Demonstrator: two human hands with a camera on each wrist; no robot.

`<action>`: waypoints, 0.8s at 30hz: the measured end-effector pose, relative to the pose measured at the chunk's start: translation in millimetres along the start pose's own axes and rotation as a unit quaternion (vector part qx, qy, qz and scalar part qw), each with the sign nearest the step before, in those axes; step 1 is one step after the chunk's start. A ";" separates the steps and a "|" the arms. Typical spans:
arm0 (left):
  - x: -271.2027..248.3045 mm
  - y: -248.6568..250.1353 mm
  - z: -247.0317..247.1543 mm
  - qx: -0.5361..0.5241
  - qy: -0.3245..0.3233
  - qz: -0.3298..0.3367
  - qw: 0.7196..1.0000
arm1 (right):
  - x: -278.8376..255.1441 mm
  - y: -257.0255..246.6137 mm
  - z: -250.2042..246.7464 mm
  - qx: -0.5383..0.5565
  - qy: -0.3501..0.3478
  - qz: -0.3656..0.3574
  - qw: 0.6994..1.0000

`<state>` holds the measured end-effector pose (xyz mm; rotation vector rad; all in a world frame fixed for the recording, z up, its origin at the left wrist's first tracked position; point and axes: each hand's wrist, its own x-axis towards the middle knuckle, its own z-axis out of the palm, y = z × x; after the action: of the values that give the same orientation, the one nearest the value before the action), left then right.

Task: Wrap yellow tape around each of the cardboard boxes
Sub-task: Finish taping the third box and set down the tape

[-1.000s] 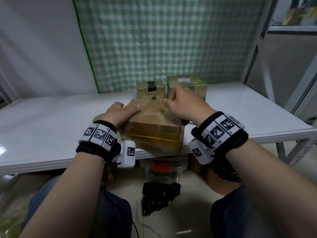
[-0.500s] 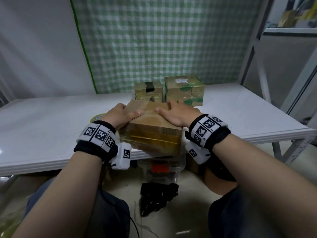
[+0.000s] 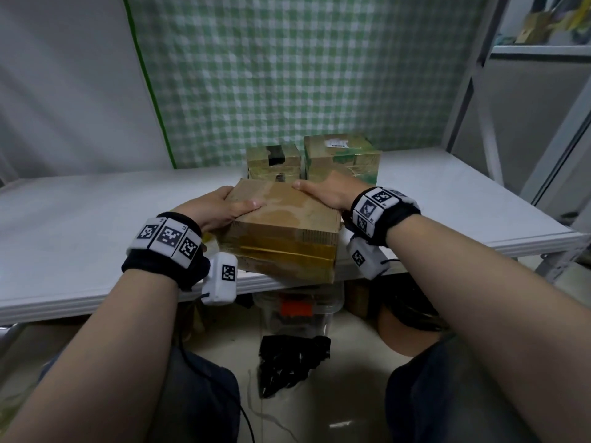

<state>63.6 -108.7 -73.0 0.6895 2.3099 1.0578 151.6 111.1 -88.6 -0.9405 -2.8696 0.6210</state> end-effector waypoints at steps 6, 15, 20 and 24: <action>-0.9 -0.8 4.6 -0.037 0.017 0.013 0.999 | 18.7 6.9 -6.1 0.013 0.023 0.029 0.999; 7.2 -5.9 7.4 -0.023 0.042 0.014 0.999 | 11.8 2.0 -27.6 -0.127 0.080 0.033 0.988; 15.1 -7.1 6.6 -0.007 0.036 -0.007 0.999 | -1.7 6.1 -21.6 0.063 -0.044 0.009 0.997; 14.9 -9.9 7.4 -0.008 0.045 0.007 0.999 | -9.2 2.8 -15.4 0.072 -0.014 -0.019 0.997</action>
<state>54.9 -101.1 -88.5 0.6653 2.3731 1.1323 163.4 113.4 -75.0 -0.8617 -2.8143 0.8299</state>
